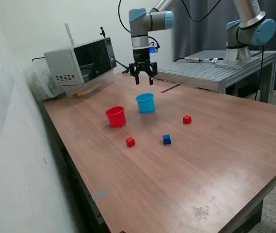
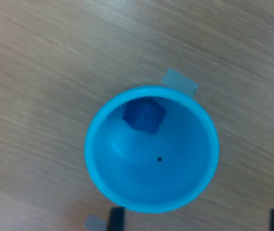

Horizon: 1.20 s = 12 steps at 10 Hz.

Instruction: Place red objects in the red bin, and blue objects in the blue bin.

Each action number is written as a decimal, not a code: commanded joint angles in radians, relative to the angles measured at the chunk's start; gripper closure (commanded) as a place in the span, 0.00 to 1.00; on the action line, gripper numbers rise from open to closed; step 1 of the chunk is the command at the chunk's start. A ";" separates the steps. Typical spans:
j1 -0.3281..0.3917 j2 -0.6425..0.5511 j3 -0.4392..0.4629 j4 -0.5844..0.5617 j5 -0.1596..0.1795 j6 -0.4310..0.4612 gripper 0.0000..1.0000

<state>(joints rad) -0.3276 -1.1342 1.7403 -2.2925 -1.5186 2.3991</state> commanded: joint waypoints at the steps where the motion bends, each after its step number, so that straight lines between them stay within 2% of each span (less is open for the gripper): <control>1: 0.013 -0.053 0.007 0.002 -0.002 0.081 0.00; 2: 0.022 -0.111 0.010 0.037 -0.003 0.172 0.00; 3: 0.071 -0.177 0.016 0.106 0.000 0.202 0.00; 4: 0.164 -0.244 0.018 0.119 0.000 0.327 0.00; 6: 0.299 -0.280 0.005 0.126 -0.020 0.659 0.00; 8: 0.411 -0.271 -0.050 0.192 -0.063 0.921 0.00; 10: 0.458 -0.238 -0.106 0.191 -0.095 1.064 0.00; 11: 0.473 -0.186 -0.167 0.191 -0.110 1.113 0.00; 12: 0.473 -0.135 -0.221 0.191 -0.112 1.121 0.00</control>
<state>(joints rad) 0.1293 -1.3339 1.5950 -2.1034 -1.6173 3.4651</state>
